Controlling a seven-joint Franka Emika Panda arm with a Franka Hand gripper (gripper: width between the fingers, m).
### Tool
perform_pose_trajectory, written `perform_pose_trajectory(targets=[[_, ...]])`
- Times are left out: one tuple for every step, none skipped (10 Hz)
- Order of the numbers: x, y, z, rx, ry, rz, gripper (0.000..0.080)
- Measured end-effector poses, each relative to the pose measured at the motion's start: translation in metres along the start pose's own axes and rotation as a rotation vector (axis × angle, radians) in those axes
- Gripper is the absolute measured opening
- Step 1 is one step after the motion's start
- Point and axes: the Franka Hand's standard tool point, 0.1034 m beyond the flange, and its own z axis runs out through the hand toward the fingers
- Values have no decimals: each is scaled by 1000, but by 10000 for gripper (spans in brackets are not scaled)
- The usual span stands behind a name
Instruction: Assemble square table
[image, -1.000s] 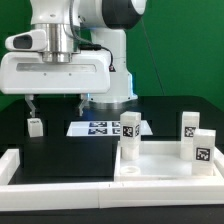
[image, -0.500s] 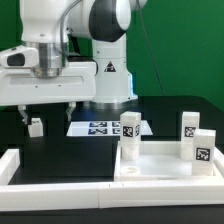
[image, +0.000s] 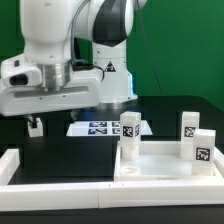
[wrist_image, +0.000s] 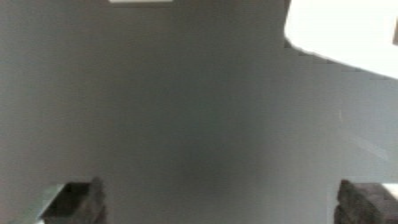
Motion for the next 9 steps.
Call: perform_pose_trajectory(targets=[[-10, 13, 0, -3, -38, 4, 649], [-23, 19, -2, -6, -122, 4, 649], [-25, 20, -2, -12, -176, 10, 649], [-23, 18, 0, -5, -215, 6, 649], [-25, 15, 2, 11, -285, 9, 649], [-25, 14, 4, 14, -349, 8, 649], [-25, 15, 5, 18, -387, 10, 649], [-31, 17, 3, 46, -457, 24, 649], [-26, 20, 4, 35, -447, 22, 649]])
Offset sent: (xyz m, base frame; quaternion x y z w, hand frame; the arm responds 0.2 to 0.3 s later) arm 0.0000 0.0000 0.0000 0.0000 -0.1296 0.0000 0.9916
